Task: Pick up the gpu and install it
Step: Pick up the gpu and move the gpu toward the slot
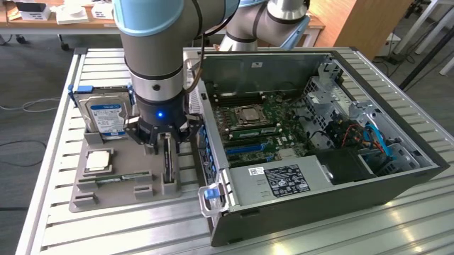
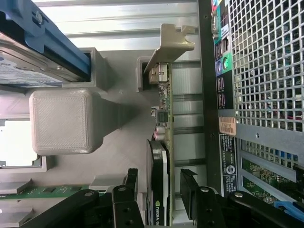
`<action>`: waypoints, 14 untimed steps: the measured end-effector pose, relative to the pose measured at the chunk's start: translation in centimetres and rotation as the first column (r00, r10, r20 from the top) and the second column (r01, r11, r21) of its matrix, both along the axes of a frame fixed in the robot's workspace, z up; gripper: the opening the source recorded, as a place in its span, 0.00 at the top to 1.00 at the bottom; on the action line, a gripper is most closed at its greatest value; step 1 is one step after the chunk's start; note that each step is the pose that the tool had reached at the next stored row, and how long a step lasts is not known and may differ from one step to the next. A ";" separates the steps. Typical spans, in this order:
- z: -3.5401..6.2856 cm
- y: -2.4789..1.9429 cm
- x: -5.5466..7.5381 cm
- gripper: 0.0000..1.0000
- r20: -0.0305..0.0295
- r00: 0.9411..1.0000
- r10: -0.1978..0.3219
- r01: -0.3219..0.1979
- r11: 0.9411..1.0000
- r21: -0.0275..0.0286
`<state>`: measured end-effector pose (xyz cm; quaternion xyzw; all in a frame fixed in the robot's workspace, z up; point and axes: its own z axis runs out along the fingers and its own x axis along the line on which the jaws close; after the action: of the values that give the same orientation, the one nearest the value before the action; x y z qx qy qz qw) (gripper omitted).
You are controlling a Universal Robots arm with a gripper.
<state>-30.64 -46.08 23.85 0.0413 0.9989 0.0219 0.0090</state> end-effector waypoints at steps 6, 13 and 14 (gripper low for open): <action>-0.30 0.00 0.0 0.51 0.000 1.000 0.000 0.000 1.000 0.000; -0.41 0.00 -0.1 0.51 0.000 1.000 0.000 0.000 1.000 0.000; -0.41 0.00 -0.1 0.51 0.000 1.000 0.000 0.000 1.000 0.000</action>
<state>-30.70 -46.08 23.44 0.0413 0.9989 0.0218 0.0090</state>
